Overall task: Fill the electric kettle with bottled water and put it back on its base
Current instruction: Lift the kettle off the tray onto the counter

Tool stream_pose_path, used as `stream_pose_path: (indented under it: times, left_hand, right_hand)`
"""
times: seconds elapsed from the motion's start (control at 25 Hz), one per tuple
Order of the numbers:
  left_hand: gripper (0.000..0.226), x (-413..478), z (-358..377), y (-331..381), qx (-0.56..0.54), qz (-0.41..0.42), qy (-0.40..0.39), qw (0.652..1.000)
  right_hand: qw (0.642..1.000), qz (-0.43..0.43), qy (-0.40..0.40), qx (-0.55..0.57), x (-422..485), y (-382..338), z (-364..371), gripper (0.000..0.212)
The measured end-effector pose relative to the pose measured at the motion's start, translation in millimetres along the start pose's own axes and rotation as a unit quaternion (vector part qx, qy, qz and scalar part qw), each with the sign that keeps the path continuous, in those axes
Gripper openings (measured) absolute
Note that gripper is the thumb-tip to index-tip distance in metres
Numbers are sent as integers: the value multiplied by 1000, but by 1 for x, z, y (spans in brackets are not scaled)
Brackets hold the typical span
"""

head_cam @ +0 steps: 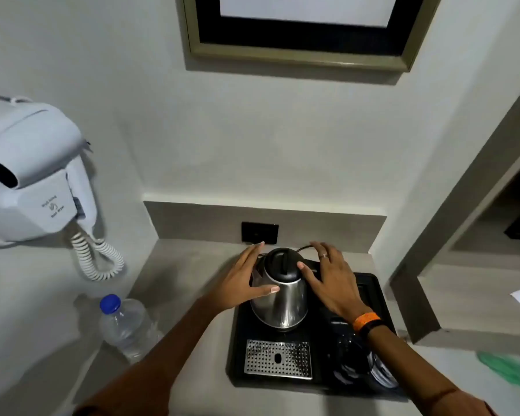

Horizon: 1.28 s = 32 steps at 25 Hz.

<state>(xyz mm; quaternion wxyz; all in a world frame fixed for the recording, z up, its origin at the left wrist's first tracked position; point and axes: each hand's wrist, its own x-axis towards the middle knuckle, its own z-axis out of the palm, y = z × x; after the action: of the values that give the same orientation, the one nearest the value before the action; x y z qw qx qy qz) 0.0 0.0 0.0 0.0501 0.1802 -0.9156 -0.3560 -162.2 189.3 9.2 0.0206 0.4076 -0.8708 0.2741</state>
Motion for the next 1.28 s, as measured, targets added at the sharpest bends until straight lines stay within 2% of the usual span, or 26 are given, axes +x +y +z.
stream_pose_path:
  times: [0.12,0.28,0.52,0.72,0.88,1.0,1.2,1.28]
  left_hand:
    - [122,1,17,-1,-41,-39,-14,998]
    - [132,3,30,-6,-75,-68,26,995]
    - [132,1,26,-4,-106,-68,91,988]
    - [137,-11,-5,-8,-174,-72,170,967]
    - [140,-36,-35,-32,-186,-87,262,943]
    - [139,-51,-42,-51,-205,-141,300,921]
    - [117,-62,-34,-80,-225,-207,360,881]
    - [118,-64,-30,-89,-231,-221,357,878]
  right_hand:
    - [998,36,-5,55,-11,9,6,67]
    - [988,51,-20,148,-19,11,11,64]
    - [978,4,-35,206,-6,9,4,40]
    - [974,-65,-35,215,31,-23,-8,37]
    - [950,-113,-137,259,74,-71,8,32]
    - [927,-137,-222,268,98,-100,35,29]
    - [910,-157,-290,253,118,-131,88,29]
    - [907,-158,-303,247,118,-134,103,30]
